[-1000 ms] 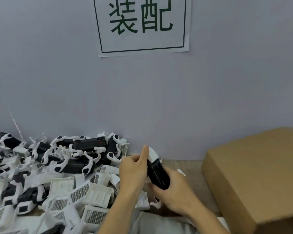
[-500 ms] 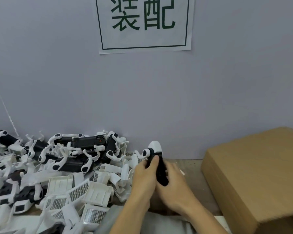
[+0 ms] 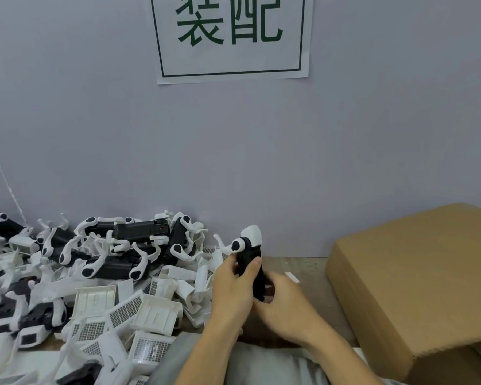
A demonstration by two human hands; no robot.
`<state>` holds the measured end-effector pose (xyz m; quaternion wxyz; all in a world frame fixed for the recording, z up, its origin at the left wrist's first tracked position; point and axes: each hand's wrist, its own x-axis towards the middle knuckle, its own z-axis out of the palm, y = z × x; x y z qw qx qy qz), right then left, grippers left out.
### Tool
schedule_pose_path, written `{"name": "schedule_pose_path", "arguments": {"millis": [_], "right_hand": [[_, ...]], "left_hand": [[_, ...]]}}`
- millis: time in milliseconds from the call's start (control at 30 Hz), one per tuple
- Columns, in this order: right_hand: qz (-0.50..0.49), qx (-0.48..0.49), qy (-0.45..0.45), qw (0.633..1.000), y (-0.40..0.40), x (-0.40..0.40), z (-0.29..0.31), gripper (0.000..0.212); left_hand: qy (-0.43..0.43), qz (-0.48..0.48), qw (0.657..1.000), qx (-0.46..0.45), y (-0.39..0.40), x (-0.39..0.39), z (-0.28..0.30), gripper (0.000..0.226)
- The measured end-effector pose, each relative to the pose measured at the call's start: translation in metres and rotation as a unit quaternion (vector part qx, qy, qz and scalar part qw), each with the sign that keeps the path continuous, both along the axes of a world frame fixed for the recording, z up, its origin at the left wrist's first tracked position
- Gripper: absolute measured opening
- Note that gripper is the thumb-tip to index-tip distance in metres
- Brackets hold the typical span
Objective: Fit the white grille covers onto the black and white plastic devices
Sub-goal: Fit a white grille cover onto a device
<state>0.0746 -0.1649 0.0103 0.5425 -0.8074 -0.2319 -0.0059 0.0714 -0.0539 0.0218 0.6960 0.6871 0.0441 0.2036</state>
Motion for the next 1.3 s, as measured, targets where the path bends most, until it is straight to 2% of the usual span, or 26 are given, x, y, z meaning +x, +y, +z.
{"name": "schedule_pose_path", "arguments": {"millis": [67,167,267,333,467,567,667,700,733,767,800,833,867,900,967,1100,1200,1300], "right_hand": [[0.019,0.065,0.027,0.997,-0.003,0.001,0.0,0.033],[-0.041,0.185,0.019,0.982,-0.01,0.008,0.007,0.026],[-0.062,0.249,0.027,0.966,-0.007,0.01,0.01,0.021],[-0.119,0.272,0.03,0.954,-0.006,0.009,0.009,0.018],[-0.168,0.302,0.013,0.938,-0.01,0.012,0.009,0.018],[-0.215,0.3,0.003,0.929,-0.012,0.015,0.009,0.02],[-0.169,0.308,0.007,0.936,-0.009,0.012,0.011,0.029],[-0.145,0.311,0.015,0.939,-0.008,0.011,0.01,0.034],[-0.13,0.311,0.027,0.941,-0.007,0.011,0.009,0.035],[-0.133,0.305,0.036,0.942,-0.006,0.012,0.008,0.031],[-0.145,0.296,0.044,0.943,-0.006,0.013,0.006,0.026],[-0.161,0.283,0.05,0.944,-0.007,0.014,0.005,0.024],[-0.177,0.271,0.056,0.945,-0.008,0.016,0.003,0.024],[-0.189,0.263,0.063,0.944,-0.009,0.016,0.003,0.023],[-0.2,0.264,0.073,0.941,-0.01,0.017,0.003,0.018],[-0.16,0.206,0.124,0.957,-0.006,0.014,0.001,0.023],[-0.045,0.182,0.211,0.959,0.0,0.011,0.0,0.018],[0.093,0.192,0.255,0.943,0.003,0.003,0.002,0.017]], "left_hand": [[-0.014,0.013,0.999,0.038,0.001,0.0,-0.001,0.01],[-0.046,0.005,0.993,0.106,0.001,-0.004,-0.001,0.008],[-0.092,-0.009,0.948,0.304,-0.002,-0.007,-0.007,0.018],[-0.11,-0.018,0.921,0.373,-0.005,-0.009,-0.009,0.023],[-0.129,-0.018,0.91,0.394,-0.009,-0.009,-0.008,0.029],[-0.113,0.016,0.908,0.403,-0.011,-0.009,-0.005,0.031],[-0.116,0.069,0.908,0.396,-0.012,-0.009,0.001,0.021],[-0.106,0.094,0.92,0.365,-0.011,-0.01,0.004,0.015],[-0.087,0.115,0.947,0.289,-0.009,-0.01,0.007,0.01],[-0.055,0.127,0.977,0.164,-0.005,-0.009,0.011,0.015],[-0.027,0.121,0.992,-0.005,0.001,-0.008,0.016,0.022],[-0.004,0.085,0.98,-0.18,0.009,-0.008,0.02,0.025],[0.008,0.031,0.946,-0.323,0.017,-0.01,0.024,0.027],[0.014,-0.013,0.911,-0.412,0.024,-0.012,0.027,0.033],[0.009,-0.068,0.889,-0.453,0.031,-0.013,0.028,0.039],[-0.002,-0.097,0.887,-0.452,0.024,-0.013,0.029,0.029],[0.008,-0.104,0.876,-0.472,0.024,-0.013,0.027,0.038],[0.043,-0.087,0.897,-0.432,0.024,-0.014,0.021,0.054]]}}
